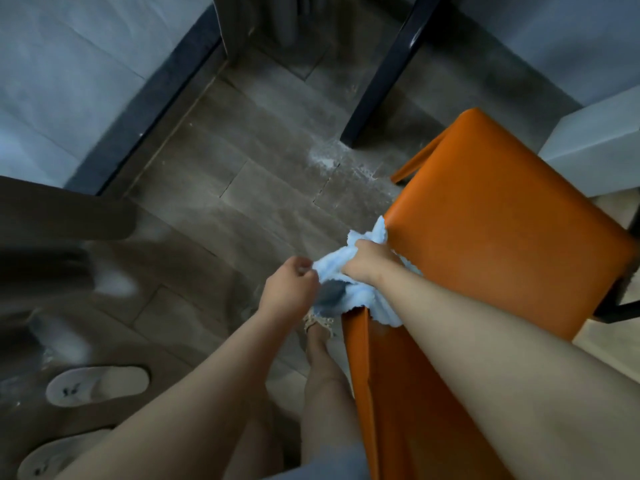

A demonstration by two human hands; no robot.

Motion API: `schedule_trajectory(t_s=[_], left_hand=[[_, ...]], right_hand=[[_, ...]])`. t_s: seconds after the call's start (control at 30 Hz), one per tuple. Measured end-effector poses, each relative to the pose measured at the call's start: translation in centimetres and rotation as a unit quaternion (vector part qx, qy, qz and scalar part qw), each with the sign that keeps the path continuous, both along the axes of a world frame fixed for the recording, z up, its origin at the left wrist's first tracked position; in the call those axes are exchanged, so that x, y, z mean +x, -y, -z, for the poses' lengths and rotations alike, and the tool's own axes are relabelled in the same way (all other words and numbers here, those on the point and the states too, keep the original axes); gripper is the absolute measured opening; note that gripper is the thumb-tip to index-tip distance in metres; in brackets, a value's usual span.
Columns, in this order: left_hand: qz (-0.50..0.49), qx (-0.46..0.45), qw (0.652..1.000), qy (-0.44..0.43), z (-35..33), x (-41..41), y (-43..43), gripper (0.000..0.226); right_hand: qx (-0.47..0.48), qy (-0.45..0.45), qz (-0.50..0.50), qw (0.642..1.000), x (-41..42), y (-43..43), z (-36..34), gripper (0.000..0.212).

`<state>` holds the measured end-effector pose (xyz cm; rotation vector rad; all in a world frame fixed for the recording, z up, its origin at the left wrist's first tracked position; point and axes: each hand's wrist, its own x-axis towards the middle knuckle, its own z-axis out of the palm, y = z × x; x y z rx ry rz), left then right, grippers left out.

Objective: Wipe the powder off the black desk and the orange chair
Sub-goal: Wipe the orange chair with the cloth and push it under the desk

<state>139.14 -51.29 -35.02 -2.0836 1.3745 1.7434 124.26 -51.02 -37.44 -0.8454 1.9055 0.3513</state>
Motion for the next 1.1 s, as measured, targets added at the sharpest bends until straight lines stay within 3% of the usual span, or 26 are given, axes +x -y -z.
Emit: schedule_trajectory(t_s=[0.1, 0.17, 0.37, 0.43, 0.53, 0.57, 0.67, 0.77, 0.93, 1.1], left_hand=[[0.0, -0.001, 1.0, -0.008, -1.2, 0.7, -0.2, 0.033], [-0.003, -0.005, 1.0, -0.008, -2.1, 1.1, -0.4, 0.031], [0.033, -0.03, 0.999, -0.03, -5.2, 2.4, -1.7, 0.034], [0.042, -0.043, 0.997, -0.038, -6.2, 2.7, -2.0, 0.034], [0.075, -0.06, 0.995, -0.033, -7.8, 2.7, -2.7, 0.033], [0.087, -0.06, 0.994, -0.037, -8.4, 2.7, -2.9, 0.033], [0.116, -0.066, 0.99, -0.052, -10.1, 2.6, -3.3, 0.032], [0.139, -0.1, 0.984, -0.048, -11.7, 2.6, -3.4, 0.028], [0.164, -0.145, 0.971, -0.096, -14.1, 3.4, -3.6, 0.028], [0.179, -0.191, 0.951, -0.162, -16.8, 3.1, -5.4, 0.028]], right_hand=[[0.025, 0.084, -0.091, 0.992, 0.6, -1.6, -4.3, 0.01], [0.012, 0.096, -0.171, 0.981, 1.4, -2.7, -7.1, 0.013], [-0.015, 0.023, -0.222, 0.975, 3.0, -2.4, -9.6, 0.008], [-0.048, 0.022, -0.284, 0.957, 3.1, -4.0, -11.1, 0.028], [-0.009, 0.009, -0.203, 0.979, 4.6, -5.3, -14.9, 0.057], [-0.009, 0.008, -0.192, 0.981, 5.1, -6.1, -16.7, 0.058], [-0.047, 0.002, -0.175, 0.983, 6.1, -7.5, -19.8, 0.027], [-0.096, -0.027, -0.124, 0.987, 6.7, -7.3, -20.7, 0.044], [-0.185, -0.092, -0.133, 0.969, 8.7, -11.3, -23.6, 0.038], [-0.293, -0.107, -0.091, 0.946, 8.5, -17.0, -25.4, 0.051]])
